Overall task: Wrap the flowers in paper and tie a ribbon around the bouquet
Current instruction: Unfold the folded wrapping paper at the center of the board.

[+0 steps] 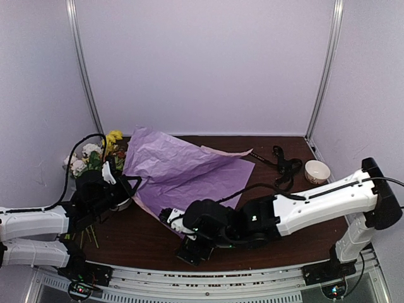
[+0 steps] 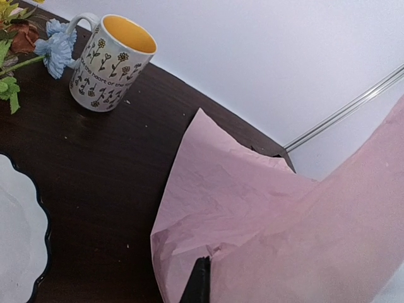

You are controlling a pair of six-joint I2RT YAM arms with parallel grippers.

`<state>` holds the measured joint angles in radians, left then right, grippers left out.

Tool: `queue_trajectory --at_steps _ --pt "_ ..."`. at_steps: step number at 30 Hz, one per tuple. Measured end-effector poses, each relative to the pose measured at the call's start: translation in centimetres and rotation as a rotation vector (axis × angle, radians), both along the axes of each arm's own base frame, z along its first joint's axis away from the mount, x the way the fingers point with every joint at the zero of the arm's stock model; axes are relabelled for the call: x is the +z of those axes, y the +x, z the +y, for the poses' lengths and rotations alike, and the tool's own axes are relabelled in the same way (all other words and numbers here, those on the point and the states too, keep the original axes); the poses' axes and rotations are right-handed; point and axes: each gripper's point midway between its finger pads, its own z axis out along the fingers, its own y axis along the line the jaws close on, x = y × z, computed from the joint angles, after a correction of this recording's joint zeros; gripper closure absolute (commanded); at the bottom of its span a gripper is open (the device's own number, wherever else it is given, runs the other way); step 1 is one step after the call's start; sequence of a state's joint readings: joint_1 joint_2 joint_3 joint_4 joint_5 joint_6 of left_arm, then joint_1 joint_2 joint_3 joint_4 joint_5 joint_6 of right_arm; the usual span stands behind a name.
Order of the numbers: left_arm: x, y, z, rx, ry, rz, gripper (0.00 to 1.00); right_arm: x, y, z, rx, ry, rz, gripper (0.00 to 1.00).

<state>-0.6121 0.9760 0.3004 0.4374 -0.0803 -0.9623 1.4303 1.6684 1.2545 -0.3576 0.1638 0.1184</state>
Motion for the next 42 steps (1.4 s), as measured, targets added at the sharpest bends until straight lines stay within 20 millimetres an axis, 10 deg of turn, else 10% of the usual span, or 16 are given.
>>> queue_trajectory --at_steps 6,11,18,27,35,42 --pt "0.0 0.0 0.0 0.000 -0.002 0.001 1.00 -6.0 -1.2 0.7 0.023 -0.138 0.018 0.14" --pt "0.0 0.0 0.0 -0.001 -0.002 0.001 1.00 -7.9 0.3 -0.5 -0.070 -0.200 -0.027 0.99" --pt "-0.1 0.1 -1.3 -0.060 0.030 0.002 1.00 -8.6 5.4 -6.4 -0.331 -0.288 -0.161 1.00" --pt "7.0 3.3 -6.9 -0.237 -0.030 -0.135 1.00 6.2 11.5 -14.0 -0.624 -0.194 -0.451 1.00" --pt "11.8 2.8 -9.0 -0.352 -0.103 -0.257 1.00 11.2 9.9 -16.2 -0.582 -0.258 -0.520 1.00" --pt "5.5 2.0 -8.2 -0.350 -0.087 -0.113 1.00 6.2 3.9 -13.3 -0.273 -0.399 -0.352 1.00"
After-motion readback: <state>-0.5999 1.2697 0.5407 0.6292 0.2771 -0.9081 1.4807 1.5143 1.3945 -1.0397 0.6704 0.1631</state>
